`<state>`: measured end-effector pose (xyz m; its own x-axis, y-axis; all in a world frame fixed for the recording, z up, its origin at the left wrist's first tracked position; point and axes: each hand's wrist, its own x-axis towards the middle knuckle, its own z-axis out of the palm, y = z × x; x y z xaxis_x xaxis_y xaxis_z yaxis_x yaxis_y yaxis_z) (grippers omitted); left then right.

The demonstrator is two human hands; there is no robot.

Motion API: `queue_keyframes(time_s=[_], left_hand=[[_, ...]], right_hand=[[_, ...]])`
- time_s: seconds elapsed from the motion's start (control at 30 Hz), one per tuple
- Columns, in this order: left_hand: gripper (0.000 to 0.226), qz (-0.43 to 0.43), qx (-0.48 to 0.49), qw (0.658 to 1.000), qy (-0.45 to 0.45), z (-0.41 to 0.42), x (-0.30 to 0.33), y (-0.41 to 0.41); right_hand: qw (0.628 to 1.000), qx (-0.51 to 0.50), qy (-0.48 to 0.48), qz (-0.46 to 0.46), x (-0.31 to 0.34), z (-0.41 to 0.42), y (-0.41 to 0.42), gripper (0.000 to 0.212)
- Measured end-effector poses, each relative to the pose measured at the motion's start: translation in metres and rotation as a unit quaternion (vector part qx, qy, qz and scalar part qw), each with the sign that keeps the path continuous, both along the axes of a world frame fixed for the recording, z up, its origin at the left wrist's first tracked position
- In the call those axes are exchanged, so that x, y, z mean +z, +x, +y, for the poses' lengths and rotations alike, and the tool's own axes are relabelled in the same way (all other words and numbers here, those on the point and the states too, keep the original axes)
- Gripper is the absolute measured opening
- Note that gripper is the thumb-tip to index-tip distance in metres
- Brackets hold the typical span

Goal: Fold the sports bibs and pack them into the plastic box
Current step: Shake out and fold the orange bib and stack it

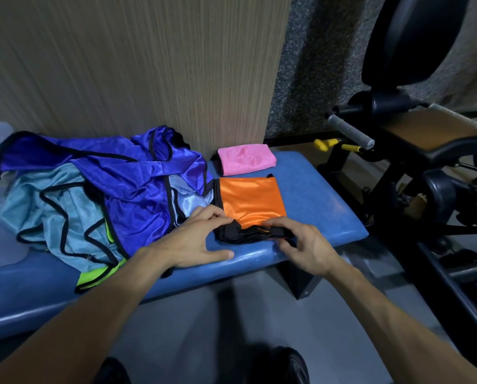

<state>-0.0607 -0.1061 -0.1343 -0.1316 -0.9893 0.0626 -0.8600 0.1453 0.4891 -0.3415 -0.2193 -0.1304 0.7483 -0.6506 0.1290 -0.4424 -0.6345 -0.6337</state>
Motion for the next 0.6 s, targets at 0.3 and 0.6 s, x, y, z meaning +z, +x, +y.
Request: queue_keyframes(time_s=[0.3, 0.6], left_hand=[[0.034, 0.071, 0.085, 0.992, -0.053, -0.001, -0.003, -0.026], [0.059, 0.113, 0.148, 0.979, -0.079, -0.001, -0.009, -0.051]], right_hand=[[0.982, -0.107, 0.125, -0.094, 0.02, 0.01, 0.002, 0.023], [0.957, -0.149, 0.232, -0.093, 0.023, 0.017, -0.015, 0.019]])
